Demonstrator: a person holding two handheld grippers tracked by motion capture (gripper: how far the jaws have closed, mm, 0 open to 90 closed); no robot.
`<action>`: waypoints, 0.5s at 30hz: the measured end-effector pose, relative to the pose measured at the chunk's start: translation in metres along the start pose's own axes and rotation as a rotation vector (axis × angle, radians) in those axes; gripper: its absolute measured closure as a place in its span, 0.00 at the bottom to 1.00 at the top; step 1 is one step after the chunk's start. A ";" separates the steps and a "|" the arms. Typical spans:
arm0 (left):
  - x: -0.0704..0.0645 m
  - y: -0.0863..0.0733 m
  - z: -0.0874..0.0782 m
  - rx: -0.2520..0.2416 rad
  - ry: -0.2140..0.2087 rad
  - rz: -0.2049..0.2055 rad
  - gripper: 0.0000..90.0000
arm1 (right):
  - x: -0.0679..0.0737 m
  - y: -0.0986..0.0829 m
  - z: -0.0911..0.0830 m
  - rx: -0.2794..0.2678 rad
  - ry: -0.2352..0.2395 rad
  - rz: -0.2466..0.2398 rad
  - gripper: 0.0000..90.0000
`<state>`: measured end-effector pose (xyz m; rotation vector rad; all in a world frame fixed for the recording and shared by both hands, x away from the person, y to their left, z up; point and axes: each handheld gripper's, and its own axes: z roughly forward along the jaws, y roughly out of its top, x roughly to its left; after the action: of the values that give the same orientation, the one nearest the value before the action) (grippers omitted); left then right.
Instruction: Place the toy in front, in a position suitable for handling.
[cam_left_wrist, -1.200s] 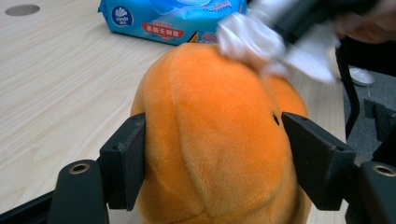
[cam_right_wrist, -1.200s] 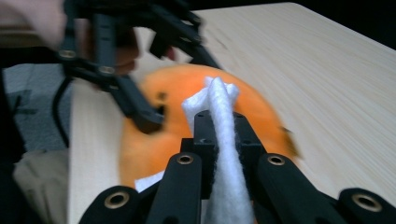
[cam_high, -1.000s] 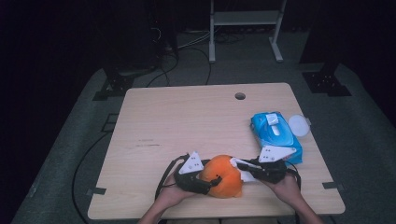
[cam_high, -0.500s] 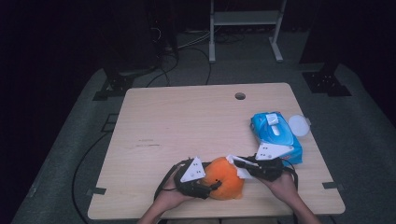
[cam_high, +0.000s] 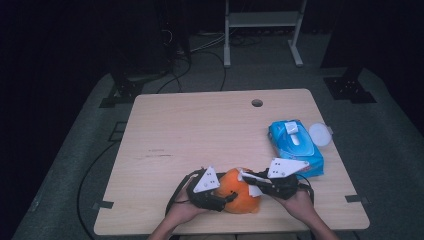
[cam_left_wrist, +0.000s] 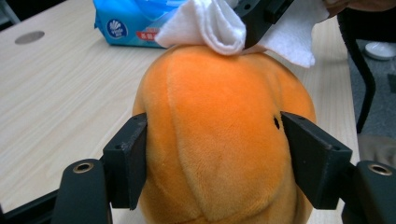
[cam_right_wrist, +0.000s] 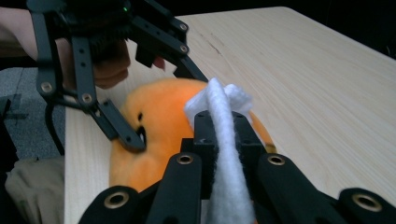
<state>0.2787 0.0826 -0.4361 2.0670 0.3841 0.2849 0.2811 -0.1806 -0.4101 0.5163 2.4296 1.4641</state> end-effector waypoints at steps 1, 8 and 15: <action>0.003 -0.001 -0.001 0.001 -0.004 -0.025 0.33 | -0.004 -0.004 -0.001 0.008 -0.008 0.011 0.92; 0.015 -0.005 0.000 -0.010 -0.010 -0.130 0.33 | -0.022 -0.026 -0.011 0.067 -0.080 0.074 0.92; 0.012 0.001 0.008 -0.006 0.038 -0.170 0.32 | 0.000 -0.007 -0.004 0.049 -0.043 0.010 0.92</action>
<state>0.2931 0.0803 -0.4385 2.0104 0.5781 0.2224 0.2784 -0.1865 -0.4142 0.5653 2.4382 1.3856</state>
